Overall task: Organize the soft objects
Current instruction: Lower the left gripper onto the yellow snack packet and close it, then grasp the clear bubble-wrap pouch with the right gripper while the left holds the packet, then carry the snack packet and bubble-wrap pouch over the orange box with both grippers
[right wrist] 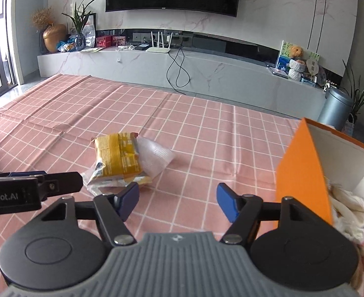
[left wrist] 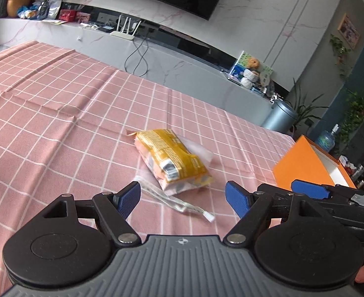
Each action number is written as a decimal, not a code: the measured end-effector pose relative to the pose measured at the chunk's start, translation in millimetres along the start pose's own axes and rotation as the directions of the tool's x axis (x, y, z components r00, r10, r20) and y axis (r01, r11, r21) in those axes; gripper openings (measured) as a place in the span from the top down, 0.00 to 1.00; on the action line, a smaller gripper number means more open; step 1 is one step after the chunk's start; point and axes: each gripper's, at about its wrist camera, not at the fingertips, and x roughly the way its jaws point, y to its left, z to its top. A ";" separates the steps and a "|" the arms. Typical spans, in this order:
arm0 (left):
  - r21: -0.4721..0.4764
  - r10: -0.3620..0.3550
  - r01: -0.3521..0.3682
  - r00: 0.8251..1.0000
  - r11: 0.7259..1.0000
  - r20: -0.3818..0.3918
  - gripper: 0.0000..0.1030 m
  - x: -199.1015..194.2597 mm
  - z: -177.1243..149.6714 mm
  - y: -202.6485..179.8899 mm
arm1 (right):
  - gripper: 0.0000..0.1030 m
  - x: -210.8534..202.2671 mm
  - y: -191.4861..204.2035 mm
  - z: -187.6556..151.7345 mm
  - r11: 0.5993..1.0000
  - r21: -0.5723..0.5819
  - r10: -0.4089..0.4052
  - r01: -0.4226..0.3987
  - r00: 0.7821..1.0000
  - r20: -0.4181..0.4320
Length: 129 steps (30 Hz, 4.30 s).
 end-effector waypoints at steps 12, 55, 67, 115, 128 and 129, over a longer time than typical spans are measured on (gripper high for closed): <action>-0.102 0.067 -0.073 0.996 0.992 -0.066 0.11 60.6 35.3 5.5 | 0.47 81.0 18.1 19.4 0.994 0.048 -0.093 0.094 0.996 -0.014; 0.120 0.078 -0.066 0.993 0.991 -0.093 0.42 17.4 -31.1 -10.3 | 0.54 6.9 5.4 -57.5 0.999 -0.031 -0.027 0.025 0.999 -0.041; 0.079 0.100 -0.100 0.995 0.992 0.007 0.42 -14.1 -12.1 7.4 | 0.04 23.3 19.0 -35.7 0.983 0.119 0.140 -0.138 0.990 -0.011; 0.075 0.054 -0.054 0.999 0.996 0.001 0.42 -26.9 -16.3 -19.7 | 1.00 -51.4 4.5 -29.7 0.996 0.003 0.088 -0.090 0.982 0.169; 0.170 -0.089 0.078 0.994 0.982 0.058 0.42 -60.0 -10.7 -89.0 | 1.00 -141.7 -64.8 -39.1 0.995 0.101 -0.006 -0.024 0.960 0.281; 0.178 -0.103 0.091 0.993 0.980 0.059 0.42 -61.0 -10.6 -94.9 | 1.00 -148.0 -70.4 -40.9 0.994 0.111 -0.016 -0.017 0.957 0.289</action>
